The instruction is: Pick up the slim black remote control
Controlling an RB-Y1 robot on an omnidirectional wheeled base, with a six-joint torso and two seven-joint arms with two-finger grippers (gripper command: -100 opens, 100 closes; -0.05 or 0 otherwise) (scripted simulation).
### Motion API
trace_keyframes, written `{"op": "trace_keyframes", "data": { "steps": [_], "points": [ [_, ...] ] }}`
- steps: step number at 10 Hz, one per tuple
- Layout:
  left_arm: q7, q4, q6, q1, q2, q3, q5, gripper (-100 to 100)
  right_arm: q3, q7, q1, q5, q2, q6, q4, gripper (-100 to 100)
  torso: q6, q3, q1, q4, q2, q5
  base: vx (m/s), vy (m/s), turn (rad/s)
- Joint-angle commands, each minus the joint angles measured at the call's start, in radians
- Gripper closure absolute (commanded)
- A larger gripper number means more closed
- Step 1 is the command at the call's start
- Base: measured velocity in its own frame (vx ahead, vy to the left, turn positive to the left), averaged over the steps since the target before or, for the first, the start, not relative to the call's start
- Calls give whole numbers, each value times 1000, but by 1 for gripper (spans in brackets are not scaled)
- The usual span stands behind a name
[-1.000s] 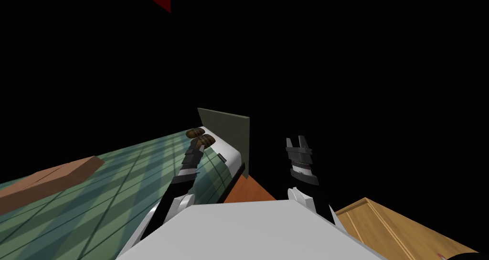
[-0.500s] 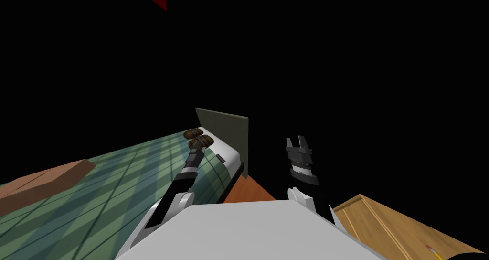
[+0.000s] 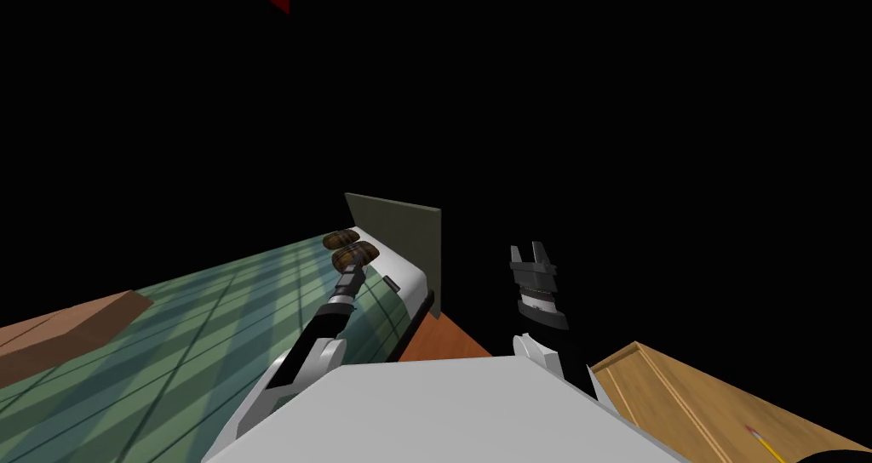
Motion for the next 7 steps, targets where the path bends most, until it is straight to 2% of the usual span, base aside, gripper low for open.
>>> {"op": "trace_keyframes", "data": {
  "steps": [1, 2, 3, 7],
  "points": [
    [-17, 17, 50, -7, 11, -2, 15, -100, 0, 0, 0, 0, 0, 0, 0, 0, 0, 0, 0, 0, 0, 0, 14, 0, -62],
    [-17, 17, 59, -7, 11, -2, 15, -100, 0, 0, 0, 0, 0, 0, 0, 0, 0, 0, 0, 0, 0, 0, 13, 2, -29],
    [-31, 36, 98, -21, 22, -1, 30, -100, 0, 0, 0, 0, 0, 0, 0, 0, 0, 0, 0, 0, 0, 0, 17, 3, -67],
    [-59, 77, 195, -52, 42, -3, 59, -100, 0, 0, 0, 0, 0, 0, 0, 0, 0, 0, 0, 0, 0, 0, 17, 7, -52]
  ]
}}
